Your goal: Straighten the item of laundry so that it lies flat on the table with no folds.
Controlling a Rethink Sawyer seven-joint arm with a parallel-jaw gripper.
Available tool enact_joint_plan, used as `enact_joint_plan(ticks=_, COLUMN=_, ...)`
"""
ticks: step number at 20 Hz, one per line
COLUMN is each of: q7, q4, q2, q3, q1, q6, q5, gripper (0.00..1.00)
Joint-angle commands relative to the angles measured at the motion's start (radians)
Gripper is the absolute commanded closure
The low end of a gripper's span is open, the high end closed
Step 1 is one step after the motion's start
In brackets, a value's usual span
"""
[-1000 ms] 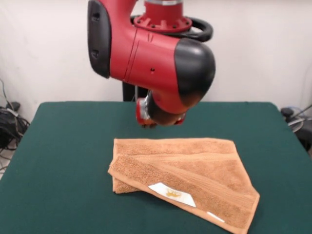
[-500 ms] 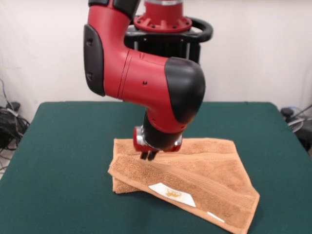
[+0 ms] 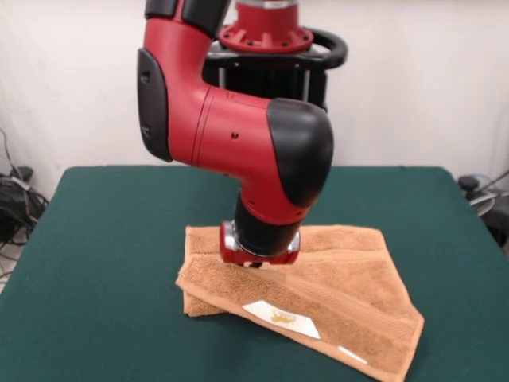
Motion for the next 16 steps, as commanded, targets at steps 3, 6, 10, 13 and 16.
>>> enact_joint_plan(ticks=3, q7=0.232, q4=0.118, q2=-0.011, q3=0.131, q1=-0.027, q6=-0.21, q5=0.079, gripper=1.0)
enact_joint_plan(ticks=6, q7=0.239, q4=0.152, q2=-0.034, q3=0.16, q1=-0.047, q6=-0.326, q5=0.088, gripper=1.0)
enact_joint_plan(ticks=10, q7=0.237, q4=0.224, q2=-0.087, q3=0.21, q1=-0.088, q6=-0.529, q5=0.059, gripper=1.0)
enact_joint_plan(ticks=13, q7=0.235, q4=0.292, q2=-0.146, q3=0.262, q1=-0.131, q6=-0.736, q5=-0.02, gripper=1.0)
enact_joint_plan(ticks=16, q7=0.232, q4=0.319, q2=-0.195, q3=0.271, q1=-0.139, q6=-0.821, q5=-0.061, gripper=1.0)
